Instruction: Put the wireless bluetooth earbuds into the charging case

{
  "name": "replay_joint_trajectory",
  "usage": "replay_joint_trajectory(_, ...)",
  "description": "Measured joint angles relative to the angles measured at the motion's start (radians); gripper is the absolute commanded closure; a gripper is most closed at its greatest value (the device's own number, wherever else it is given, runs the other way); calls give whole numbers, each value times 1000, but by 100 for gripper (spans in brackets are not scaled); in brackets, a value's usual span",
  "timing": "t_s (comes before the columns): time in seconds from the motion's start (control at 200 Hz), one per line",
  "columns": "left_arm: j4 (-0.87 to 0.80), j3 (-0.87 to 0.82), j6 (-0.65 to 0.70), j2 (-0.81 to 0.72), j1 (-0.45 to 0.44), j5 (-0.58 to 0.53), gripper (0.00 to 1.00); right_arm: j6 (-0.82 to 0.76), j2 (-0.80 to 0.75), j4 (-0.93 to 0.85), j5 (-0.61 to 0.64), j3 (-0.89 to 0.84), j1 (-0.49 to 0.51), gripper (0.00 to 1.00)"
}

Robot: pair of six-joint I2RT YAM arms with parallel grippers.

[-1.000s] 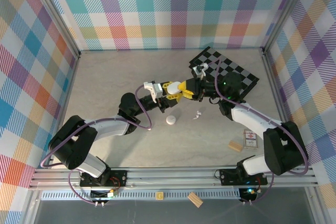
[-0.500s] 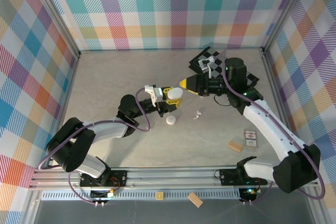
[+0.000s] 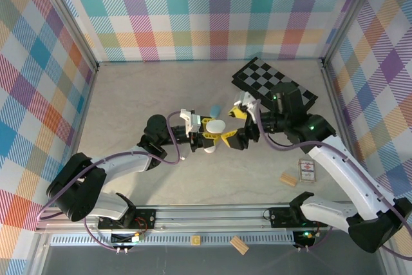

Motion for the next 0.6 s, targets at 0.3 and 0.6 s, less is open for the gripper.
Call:
replay_joint_trajectory(0.3,2,0,-34,17,0,59,72,-172,87,-8,116,3,43,9)
replay_joint_trajectory(0.6,29,-4,-45,17,8,60,72,-152,101,12,180,14,49,13)
